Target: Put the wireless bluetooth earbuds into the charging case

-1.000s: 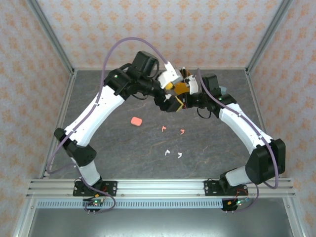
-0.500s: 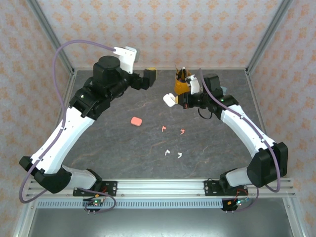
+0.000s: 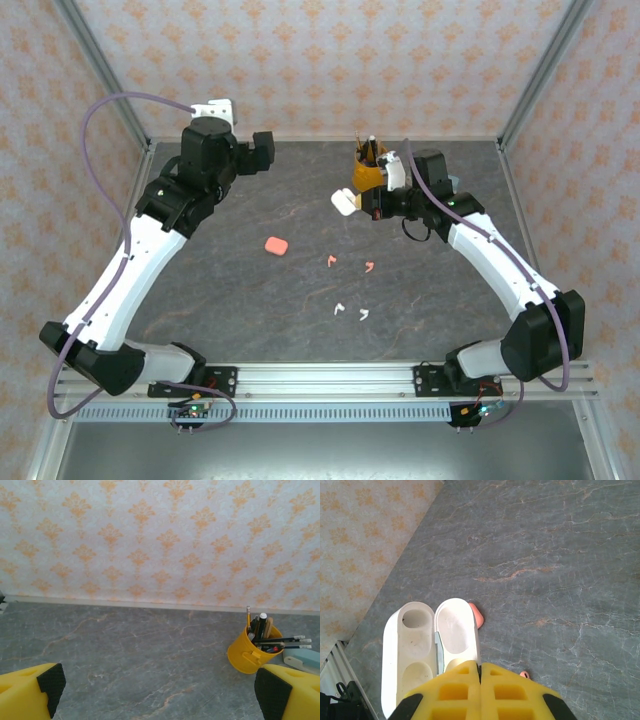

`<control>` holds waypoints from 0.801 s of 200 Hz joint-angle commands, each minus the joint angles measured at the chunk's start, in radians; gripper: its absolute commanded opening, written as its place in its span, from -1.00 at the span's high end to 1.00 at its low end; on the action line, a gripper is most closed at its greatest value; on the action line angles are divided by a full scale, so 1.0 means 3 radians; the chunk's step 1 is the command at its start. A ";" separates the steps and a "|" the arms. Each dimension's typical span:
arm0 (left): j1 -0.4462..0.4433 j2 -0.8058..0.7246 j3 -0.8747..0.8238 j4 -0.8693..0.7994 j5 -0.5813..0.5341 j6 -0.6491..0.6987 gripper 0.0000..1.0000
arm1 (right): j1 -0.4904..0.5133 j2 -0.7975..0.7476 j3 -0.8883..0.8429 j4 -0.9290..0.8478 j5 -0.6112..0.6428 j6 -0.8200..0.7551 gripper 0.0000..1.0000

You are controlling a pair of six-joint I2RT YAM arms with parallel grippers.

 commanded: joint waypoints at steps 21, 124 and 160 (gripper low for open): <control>0.0061 -0.0264 -0.0372 0.0178 -0.0193 -0.0105 -1.00 | -0.0007 -0.0033 0.0079 -0.0024 0.0051 -0.0056 1.00; 0.0143 -0.0541 -0.1115 0.0899 0.0302 0.0052 -1.00 | -0.0006 0.0064 0.0160 -0.0037 -0.0040 -0.0080 1.00; 0.0147 -0.0340 -0.0992 0.0777 0.0846 0.0224 -1.00 | -0.0007 0.0099 0.0221 -0.0092 -0.0229 -0.0161 1.00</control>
